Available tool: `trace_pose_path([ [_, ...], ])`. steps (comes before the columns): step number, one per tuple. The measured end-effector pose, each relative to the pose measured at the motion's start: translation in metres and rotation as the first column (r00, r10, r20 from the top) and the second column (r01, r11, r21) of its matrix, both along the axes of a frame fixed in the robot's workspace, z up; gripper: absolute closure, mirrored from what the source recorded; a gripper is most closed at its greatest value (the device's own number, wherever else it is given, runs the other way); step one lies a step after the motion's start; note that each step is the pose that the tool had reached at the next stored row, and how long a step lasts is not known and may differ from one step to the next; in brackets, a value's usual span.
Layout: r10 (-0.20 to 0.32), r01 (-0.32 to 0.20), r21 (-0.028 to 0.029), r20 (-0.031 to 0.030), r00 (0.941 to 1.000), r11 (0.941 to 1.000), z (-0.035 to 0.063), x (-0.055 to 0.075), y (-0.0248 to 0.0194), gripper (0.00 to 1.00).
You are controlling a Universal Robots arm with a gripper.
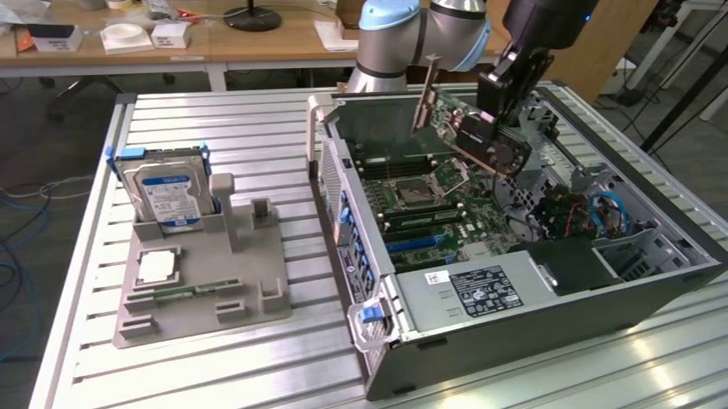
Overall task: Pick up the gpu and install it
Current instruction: 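Insert the gpu into the slot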
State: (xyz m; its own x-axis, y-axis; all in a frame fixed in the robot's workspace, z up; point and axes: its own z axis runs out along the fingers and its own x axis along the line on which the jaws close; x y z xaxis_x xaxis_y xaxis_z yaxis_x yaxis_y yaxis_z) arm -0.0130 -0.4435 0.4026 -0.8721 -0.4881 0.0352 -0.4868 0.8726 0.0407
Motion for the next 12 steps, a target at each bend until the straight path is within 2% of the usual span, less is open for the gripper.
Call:
trace_pose_path([
  [12,0.080,-0.080,0.0001,0.0000,0.9968,0.9968,-0.0013,0.0000,0.0026,0.74],
])
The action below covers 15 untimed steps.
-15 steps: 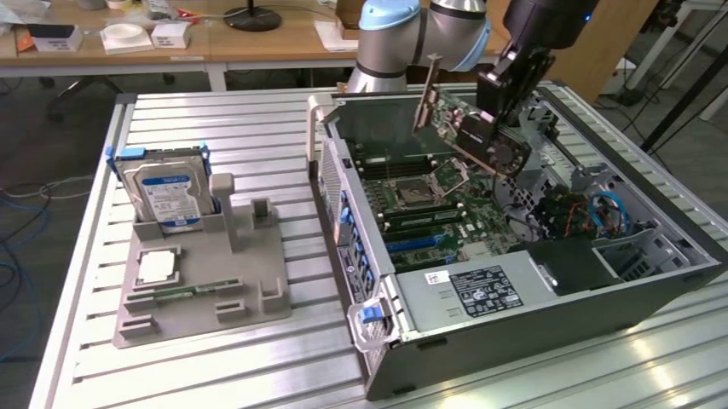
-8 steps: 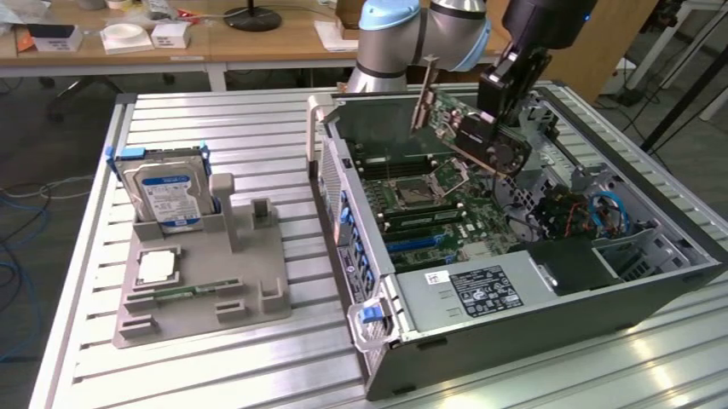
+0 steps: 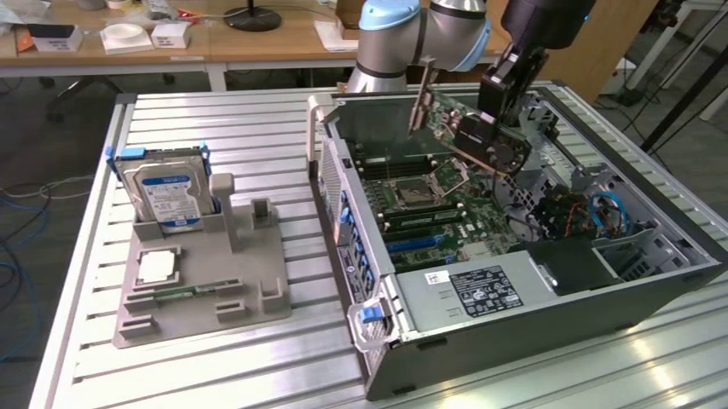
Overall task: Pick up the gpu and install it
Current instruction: 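Insert the gpu into the slot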
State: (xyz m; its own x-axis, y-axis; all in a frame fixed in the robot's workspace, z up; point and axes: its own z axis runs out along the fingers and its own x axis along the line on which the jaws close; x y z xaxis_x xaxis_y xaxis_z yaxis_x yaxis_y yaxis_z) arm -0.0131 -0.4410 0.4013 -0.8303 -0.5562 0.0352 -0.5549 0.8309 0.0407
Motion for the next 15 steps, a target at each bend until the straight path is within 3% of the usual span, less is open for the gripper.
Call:
trace_pose_path([
  [15,0.091,-0.091,-0.0001,-0.0001,0.9958,0.9958,-0.0011,0.0000,0.0015,0.74],
])
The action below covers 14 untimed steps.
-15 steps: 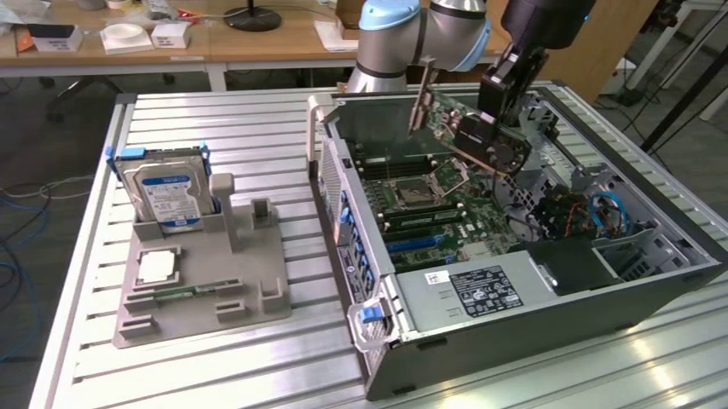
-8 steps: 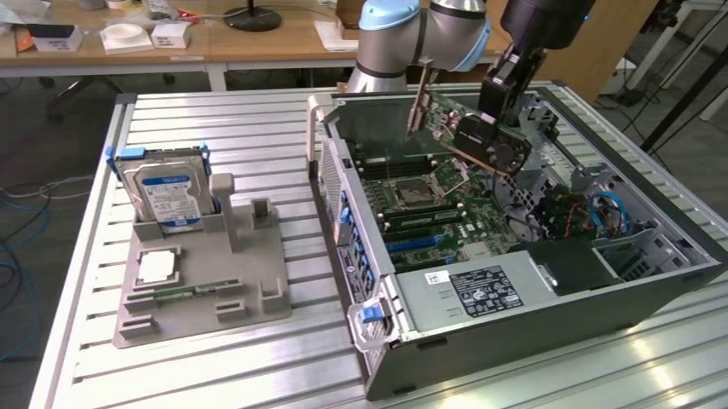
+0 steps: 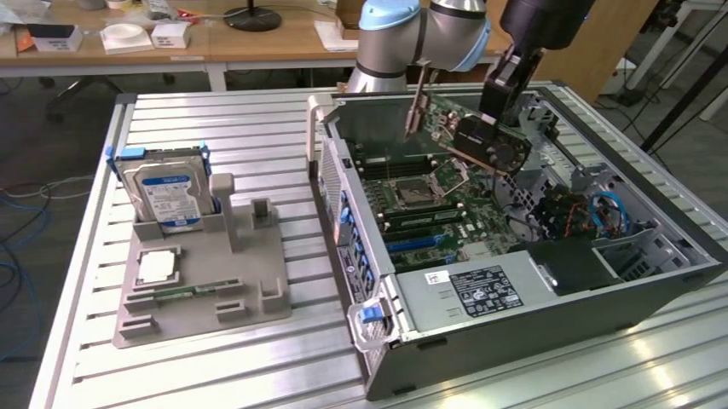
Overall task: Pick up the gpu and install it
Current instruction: 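Insert the gpu into the slot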
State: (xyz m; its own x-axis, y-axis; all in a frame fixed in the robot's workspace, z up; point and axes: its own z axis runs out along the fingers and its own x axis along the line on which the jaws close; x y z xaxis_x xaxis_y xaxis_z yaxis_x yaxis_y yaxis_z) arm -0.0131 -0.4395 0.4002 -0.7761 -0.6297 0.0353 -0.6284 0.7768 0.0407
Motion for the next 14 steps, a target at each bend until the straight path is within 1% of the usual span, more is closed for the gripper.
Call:
trace_pose_path([
  [7,0.050,-0.050,0.0001,0.0001,0.9988,0.9988,-0.0007,0.0000,0.0002,0.74],
  [14,0.099,-0.099,0.0001,0.0000,0.9951,0.9951,-0.0015,0.0000,0.0004,0.74],
])
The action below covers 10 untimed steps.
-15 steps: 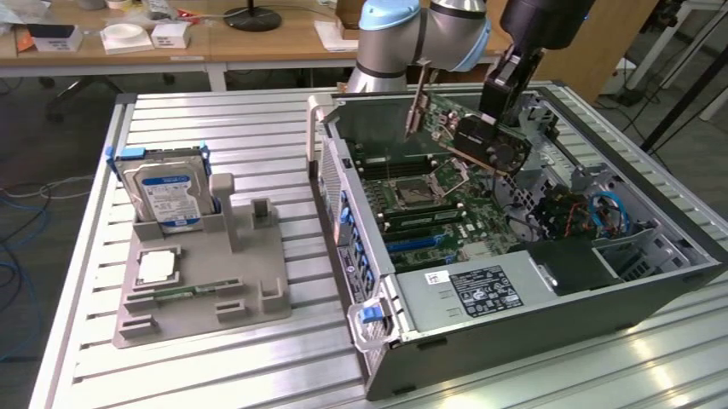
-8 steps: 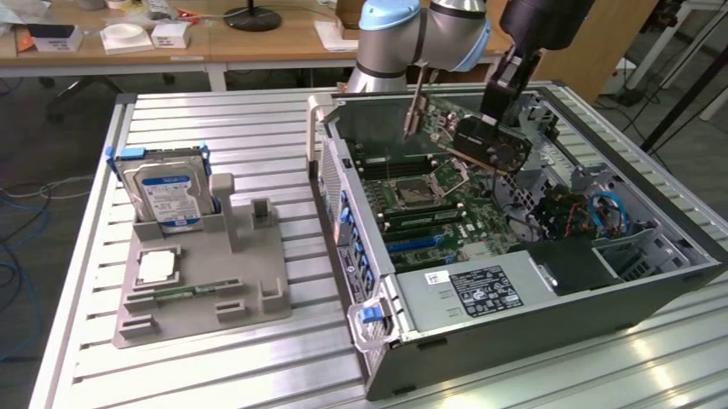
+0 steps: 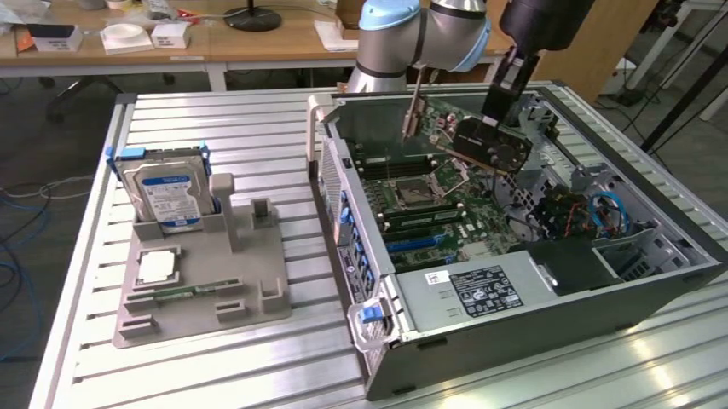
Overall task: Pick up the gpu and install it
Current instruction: 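Insert the gpu into the slot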
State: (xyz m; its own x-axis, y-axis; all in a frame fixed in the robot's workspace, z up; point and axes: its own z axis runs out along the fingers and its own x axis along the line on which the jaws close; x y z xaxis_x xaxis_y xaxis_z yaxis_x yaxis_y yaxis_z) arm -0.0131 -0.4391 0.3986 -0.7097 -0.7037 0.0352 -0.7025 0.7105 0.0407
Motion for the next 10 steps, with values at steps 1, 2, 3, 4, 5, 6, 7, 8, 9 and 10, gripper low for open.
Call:
trace_pose_path([
  [1,0.007,-0.007,0.0000,0.0000,1.0000,1.0000,-0.0001,0.0000,0.0000,0.74],
  [2,0.014,-0.014,0.0000,0.0000,0.9999,0.9999,-0.0003,0.0000,0.0000,0.74],
  [3,0.021,-0.021,0.0000,0.0000,0.9998,0.9998,-0.0004,0.0000,0.0001,0.74],
  [4,0.028,-0.028,0.0000,0.0000,0.9996,0.9996,-0.0006,0.0000,0.0001,0.74],
  [5,0.035,-0.035,0.0000,0.0000,0.9994,0.9994,-0.0007,0.0000,0.0001,0.74],
  [6,0.043,-0.043,0.0000,0.0000,0.9991,0.9991,-0.0009,0.0000,0.0001,0.74],
  [7,0.051,-0.051,0.0000,0.0000,0.9987,0.9987,-0.0010,0.0000,0.0002,0.74],
  [8,0.058,-0.058,-0.0001,0.0000,0.9983,0.9983,-0.0012,0.0000,0.0002,0.74],
  [9,0.066,-0.066,0.0000,0.0000,0.9978,0.9978,-0.0014,0.0000,0.0002,0.74],
  [10,0.073,-0.073,0.0000,0.0000,0.9973,0.9973,-0.0015,0.0000,0.0002,0.74],
])
